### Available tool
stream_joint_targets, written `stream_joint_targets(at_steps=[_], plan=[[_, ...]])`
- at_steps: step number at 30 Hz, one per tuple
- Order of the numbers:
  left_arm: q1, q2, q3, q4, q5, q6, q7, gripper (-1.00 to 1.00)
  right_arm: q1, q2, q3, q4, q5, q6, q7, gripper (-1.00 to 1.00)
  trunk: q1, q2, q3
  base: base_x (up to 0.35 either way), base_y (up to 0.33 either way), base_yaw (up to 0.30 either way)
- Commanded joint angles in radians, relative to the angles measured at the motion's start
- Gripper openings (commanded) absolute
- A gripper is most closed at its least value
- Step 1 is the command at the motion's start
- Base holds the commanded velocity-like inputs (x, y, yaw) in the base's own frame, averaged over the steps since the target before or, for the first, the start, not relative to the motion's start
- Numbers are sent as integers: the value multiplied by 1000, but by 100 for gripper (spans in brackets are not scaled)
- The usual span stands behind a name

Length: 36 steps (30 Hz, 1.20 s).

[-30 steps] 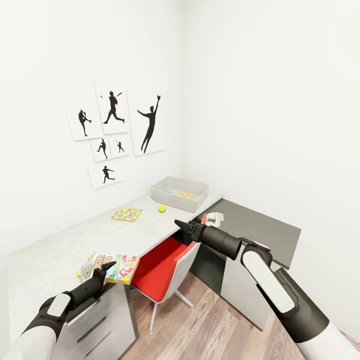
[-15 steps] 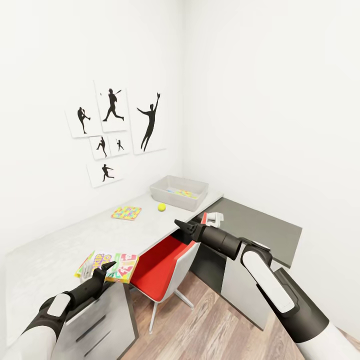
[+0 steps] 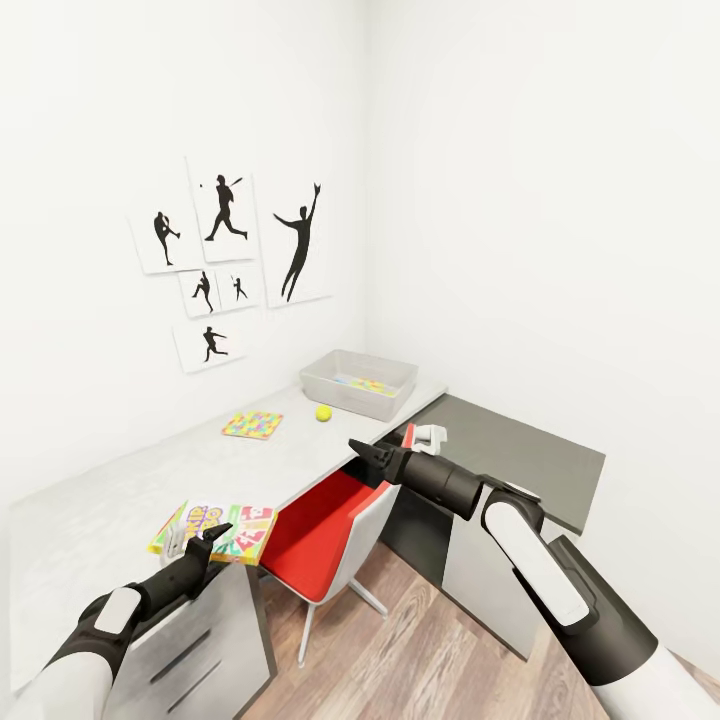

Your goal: Put all the toys in the child's room - the three board games (two on the bed and one on the table), the two jigsaw puzzles on the table, and the tennis ball on the table - inside the toy box on the table in the child's room.

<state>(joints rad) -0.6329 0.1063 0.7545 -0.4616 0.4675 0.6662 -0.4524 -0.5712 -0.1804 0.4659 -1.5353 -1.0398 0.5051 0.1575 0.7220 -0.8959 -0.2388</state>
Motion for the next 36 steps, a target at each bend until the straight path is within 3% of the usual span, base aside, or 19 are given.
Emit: stream_joint_targets(at_steps=[1,6,36], plan=[[-1,0,6,0,0,7,-2,100,-1,-1,0,0,-3,3,0,100,0,-1,-1,0,0,0],[-1,0,6,2,0,7,-2,100,-1,-1,1,0,-3,3,0,100,0,-1,-1,0,0,0],[-1,-1,6,3,0,6,-2,100,-1,-1,2,0,-3,3,0,100,111,-204,-92,0,0,0]])
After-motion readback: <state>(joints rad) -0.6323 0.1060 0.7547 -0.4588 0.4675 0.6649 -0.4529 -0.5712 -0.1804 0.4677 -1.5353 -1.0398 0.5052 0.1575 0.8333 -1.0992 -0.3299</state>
